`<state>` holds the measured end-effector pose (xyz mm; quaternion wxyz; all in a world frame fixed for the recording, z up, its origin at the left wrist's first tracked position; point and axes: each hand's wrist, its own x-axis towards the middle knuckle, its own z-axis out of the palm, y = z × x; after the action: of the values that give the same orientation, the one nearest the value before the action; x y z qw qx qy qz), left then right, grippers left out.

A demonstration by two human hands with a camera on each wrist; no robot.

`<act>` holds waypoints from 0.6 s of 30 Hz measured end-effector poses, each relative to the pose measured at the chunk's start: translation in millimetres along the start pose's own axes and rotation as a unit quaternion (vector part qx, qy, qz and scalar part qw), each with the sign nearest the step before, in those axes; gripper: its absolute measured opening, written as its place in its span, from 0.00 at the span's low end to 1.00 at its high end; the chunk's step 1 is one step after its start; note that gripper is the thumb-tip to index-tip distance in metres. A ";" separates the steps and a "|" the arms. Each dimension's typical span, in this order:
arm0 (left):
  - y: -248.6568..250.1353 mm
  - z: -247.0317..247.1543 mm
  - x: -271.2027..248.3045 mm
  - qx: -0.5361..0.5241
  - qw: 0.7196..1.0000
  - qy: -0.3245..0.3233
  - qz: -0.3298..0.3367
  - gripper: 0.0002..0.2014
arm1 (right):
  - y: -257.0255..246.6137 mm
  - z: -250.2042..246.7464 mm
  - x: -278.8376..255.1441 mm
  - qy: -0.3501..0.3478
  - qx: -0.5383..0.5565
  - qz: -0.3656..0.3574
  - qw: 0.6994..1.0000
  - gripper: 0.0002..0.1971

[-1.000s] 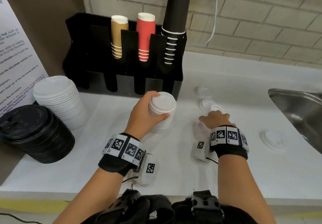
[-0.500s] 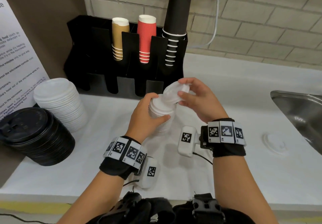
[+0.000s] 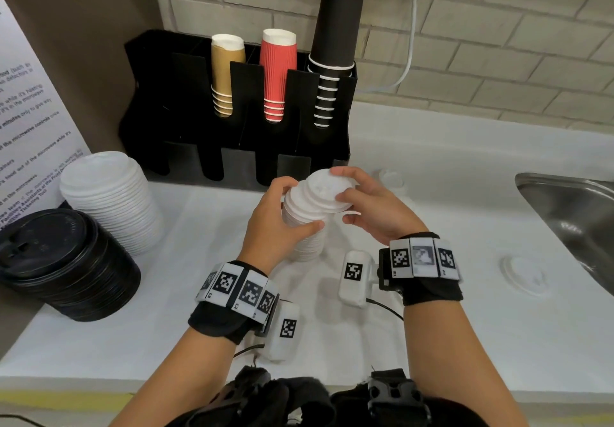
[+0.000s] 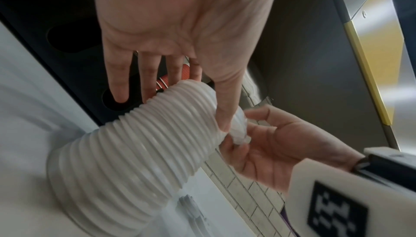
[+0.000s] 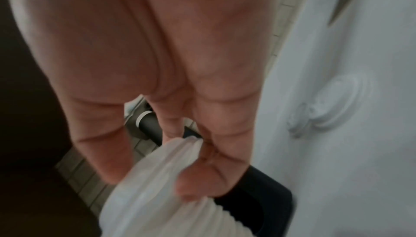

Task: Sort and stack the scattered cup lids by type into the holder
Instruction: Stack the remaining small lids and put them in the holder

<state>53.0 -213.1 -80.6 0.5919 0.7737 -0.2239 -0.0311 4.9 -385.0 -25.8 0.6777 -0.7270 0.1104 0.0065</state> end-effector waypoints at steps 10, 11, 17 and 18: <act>1.6 0.6 2.6 0.007 1.000 0.005 -0.022 0.45 | 2.4 7.7 3.8 -0.004 -0.203 -0.103 0.974 0.23; 1.5 0.6 2.7 0.007 1.000 0.007 -0.022 0.46 | 2.2 8.2 3.8 -0.004 -0.218 -0.112 0.969 0.22; 2.4 -1.2 1.7 0.003 1.000 0.001 -0.009 0.43 | 0.7 13.5 5.0 -0.002 -0.256 -0.140 0.956 0.21; 3.1 -1.6 1.1 0.002 1.000 -0.002 0.000 0.41 | 0.7 14.6 5.2 -0.001 -0.257 -0.137 0.957 0.20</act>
<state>53.6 -212.7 -77.0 0.5903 0.7746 -0.2246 -0.0322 12.0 -371.5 -28.5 0.4621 -0.8849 0.0034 -0.0576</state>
